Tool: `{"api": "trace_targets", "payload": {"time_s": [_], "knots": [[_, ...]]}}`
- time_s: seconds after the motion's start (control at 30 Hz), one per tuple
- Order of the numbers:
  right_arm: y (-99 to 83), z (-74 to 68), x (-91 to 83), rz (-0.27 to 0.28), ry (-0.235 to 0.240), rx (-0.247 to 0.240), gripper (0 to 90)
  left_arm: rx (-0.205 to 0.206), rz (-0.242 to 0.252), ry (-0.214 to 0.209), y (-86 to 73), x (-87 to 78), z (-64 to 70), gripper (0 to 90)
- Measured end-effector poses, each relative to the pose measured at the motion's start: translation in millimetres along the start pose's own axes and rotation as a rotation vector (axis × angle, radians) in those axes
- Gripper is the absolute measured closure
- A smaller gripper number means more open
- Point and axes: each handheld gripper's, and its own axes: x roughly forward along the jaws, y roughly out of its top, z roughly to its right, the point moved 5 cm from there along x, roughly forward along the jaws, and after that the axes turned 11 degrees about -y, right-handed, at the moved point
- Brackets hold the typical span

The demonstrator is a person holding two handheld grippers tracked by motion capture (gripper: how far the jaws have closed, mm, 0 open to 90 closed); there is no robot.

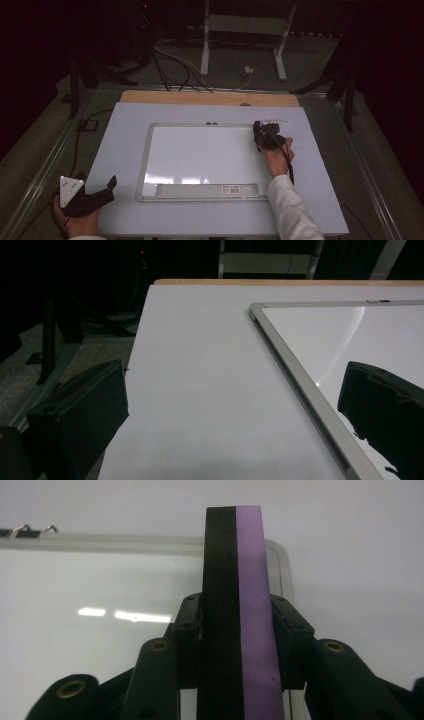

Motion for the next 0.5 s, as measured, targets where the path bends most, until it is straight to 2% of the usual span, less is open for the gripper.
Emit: {"api": "trace_targets", "payload": {"time_s": [0.17,0.3,0.37,0.5], "knots": [[2.1,1.5,3.8,0.012,-0.002,0.015,62.4,0.000,-0.001,-0.001,-0.1,0.0,-0.1,0.6],[2.5,2.4,6.4,0.009,0.015,0.022,60.4,-0.001,0.000,0.001,-0.1,-0.3,-0.3,0.6],[1.3,3.1,7.2,0.005,0.026,0.013,51.8,-0.002,0.000,0.001,-0.1,-0.3,-0.4,0.6],[3.0,5.1,-1.2,0.044,0.077,0.014,30.2,0.001,-0.003,0.000,-0.2,0.0,-0.3,0.6]]}}
